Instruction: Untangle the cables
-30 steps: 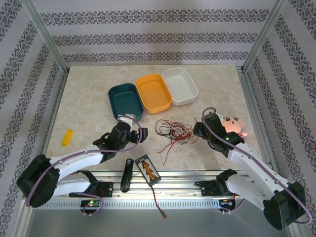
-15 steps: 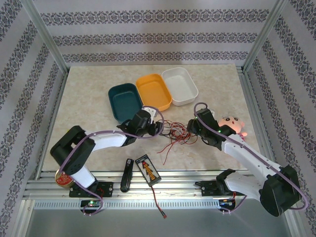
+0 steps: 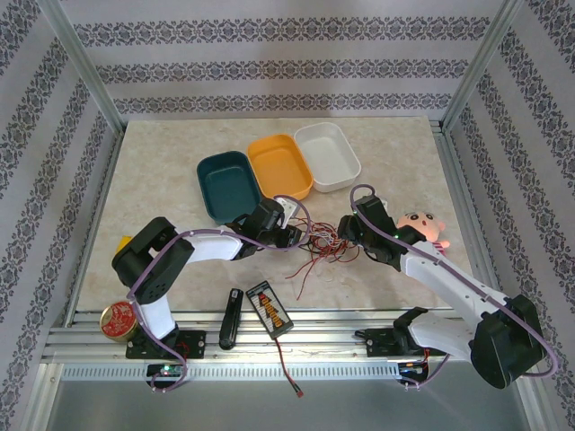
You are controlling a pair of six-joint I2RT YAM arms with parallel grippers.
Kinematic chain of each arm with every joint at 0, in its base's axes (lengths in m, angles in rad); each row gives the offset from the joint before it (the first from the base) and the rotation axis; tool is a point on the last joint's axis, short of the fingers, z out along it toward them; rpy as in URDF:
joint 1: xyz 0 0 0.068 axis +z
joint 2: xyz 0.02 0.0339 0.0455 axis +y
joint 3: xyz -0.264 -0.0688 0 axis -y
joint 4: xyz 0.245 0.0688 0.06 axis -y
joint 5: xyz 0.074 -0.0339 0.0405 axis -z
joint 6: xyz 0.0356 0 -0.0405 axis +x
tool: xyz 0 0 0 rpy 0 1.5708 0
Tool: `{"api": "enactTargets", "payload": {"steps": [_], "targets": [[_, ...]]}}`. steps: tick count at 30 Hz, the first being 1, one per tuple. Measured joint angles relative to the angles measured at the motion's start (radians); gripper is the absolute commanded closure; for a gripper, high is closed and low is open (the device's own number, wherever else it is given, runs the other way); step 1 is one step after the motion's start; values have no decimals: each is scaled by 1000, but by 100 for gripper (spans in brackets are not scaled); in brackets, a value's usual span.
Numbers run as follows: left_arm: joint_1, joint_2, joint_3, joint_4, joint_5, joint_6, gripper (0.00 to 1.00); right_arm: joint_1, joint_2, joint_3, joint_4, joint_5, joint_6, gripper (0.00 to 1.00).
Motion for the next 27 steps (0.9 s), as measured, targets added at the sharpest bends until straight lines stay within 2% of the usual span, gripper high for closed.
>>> {"api": "enactTargets", "payload": {"steps": [3, 7, 11, 13, 18, 20, 27], "targets": [[1, 15, -9, 8, 6, -1, 65, 0, 9, 0, 1, -5, 0, 40], [7, 45, -14, 16, 18, -1, 59, 0, 14, 2, 6, -6, 0, 40], [7, 60, -14, 44, 23, -2, 59, 0, 21, 11, 11, -12, 0, 40], [7, 68, -11, 55, 23, -2, 64, 0, 22, 16, 19, -13, 0, 40], [7, 89, 5, 69, 25, -16, 92, 26, 25, 35, 24, -21, -4, 40], [7, 89, 10, 67, 37, -22, 100, 39, 25, 43, 30, -25, -4, 40], [7, -3, -11, 66, 41, -42, 100, 72, 56, 48, 86, -53, -1, 41]]}}
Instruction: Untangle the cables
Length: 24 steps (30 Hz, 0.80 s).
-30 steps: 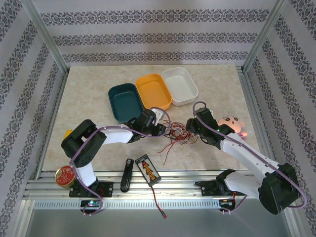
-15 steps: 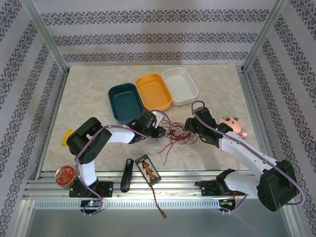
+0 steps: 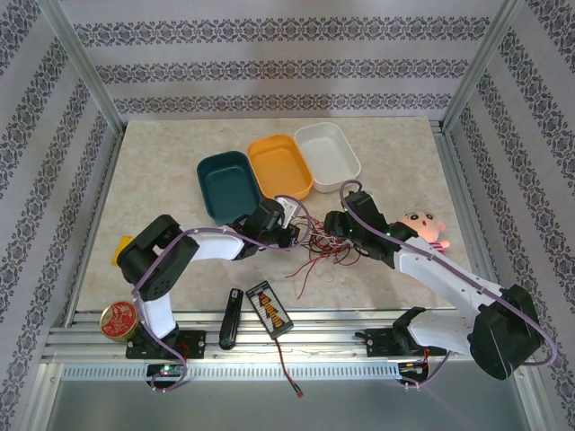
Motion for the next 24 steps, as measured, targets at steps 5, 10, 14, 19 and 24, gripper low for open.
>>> {"api": "enactTargets", "payload": {"steps": [5, 10, 14, 19, 24], "targets": [[0, -133, -60, 4, 2, -21, 100, 10, 50, 4, 30, -31, 6, 43], [0, -200, -98, 4, 19, -43, 100, 13, 110, 27, 57, -57, 10, 44], [0, -222, -108, 4, 39, -58, 100, 13, 164, 36, 71, -68, 13, 46], [0, -241, -109, 4, 59, -69, 100, 13, 222, 37, 72, -68, 24, 47], [0, -273, -92, -24, 74, -61, 100, 13, 267, 36, 70, -61, 28, 47]]}}
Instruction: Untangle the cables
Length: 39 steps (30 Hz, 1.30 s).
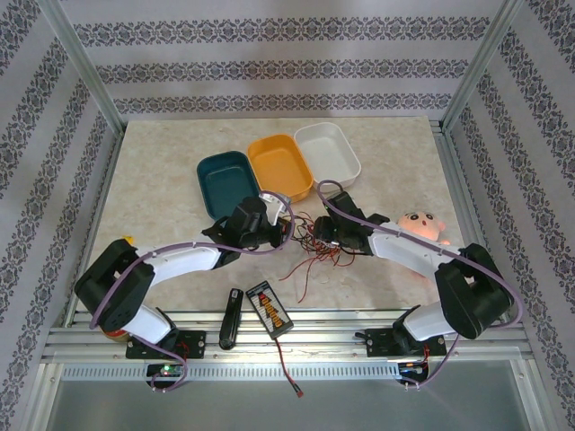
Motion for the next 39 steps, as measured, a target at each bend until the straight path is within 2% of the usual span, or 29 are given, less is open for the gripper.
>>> {"api": "enactTargets", "payload": {"steps": [6, 16, 39], "targets": [[0, -83, 67, -61, -2, 28, 100, 0, 3, -25, -6, 29, 4, 47], [0, -196, 87, -84, -24, 52, 100, -10, 0, -80, -5, 61, 18, 48], [0, -231, 229, -127, -82, 138, 100, -126, -183, -191, -24, 107, 35, 49]]}}
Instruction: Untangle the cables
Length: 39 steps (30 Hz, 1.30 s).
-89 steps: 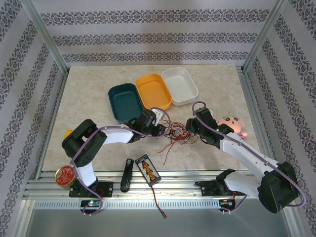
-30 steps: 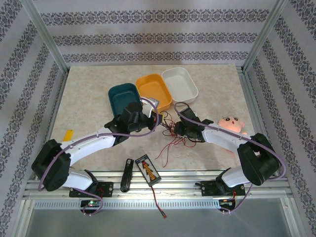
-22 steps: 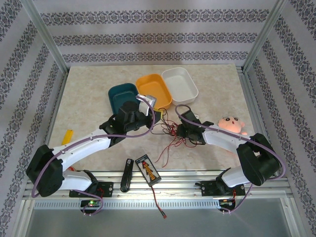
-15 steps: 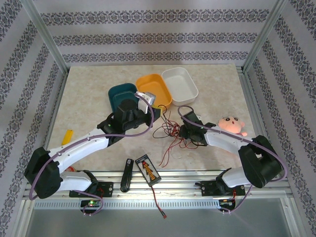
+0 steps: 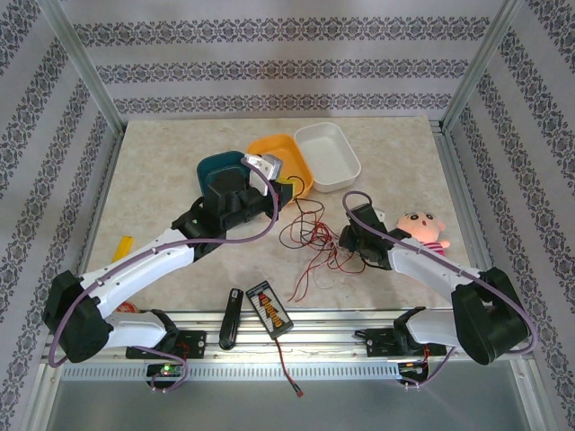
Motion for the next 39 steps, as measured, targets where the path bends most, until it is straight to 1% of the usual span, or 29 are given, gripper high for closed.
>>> {"api": "enactTargets", "payload": {"steps": [7, 11, 15, 18, 23, 26, 30, 36, 39], "targets": [[0, 8, 39, -11, 31, 24, 100, -8, -55, 3, -24, -8, -48, 47], [0, 53, 71, -30, 60, 25, 100, -8, -147, 29, -31, -35, -108, 45], [0, 96, 72, -52, 97, 40, 100, -14, -272, 70, -26, -81, -175, 42], [0, 121, 72, -68, 110, 48, 100, -14, -356, 89, -8, -124, -219, 41], [0, 143, 77, -87, 113, 48, 100, -2, -436, 92, 44, -228, -277, 46], [0, 154, 93, -91, 102, 37, 100, 53, -446, 92, 81, -261, -315, 46], [0, 155, 101, -93, 84, 13, 100, 135, -423, 92, 110, -267, -351, 47], [0, 154, 101, -94, 81, -9, 100, 211, -333, 92, 163, -263, -381, 47], [0, 154, 101, -93, 81, -14, 100, 240, -273, 94, 186, -248, -400, 50]]}}
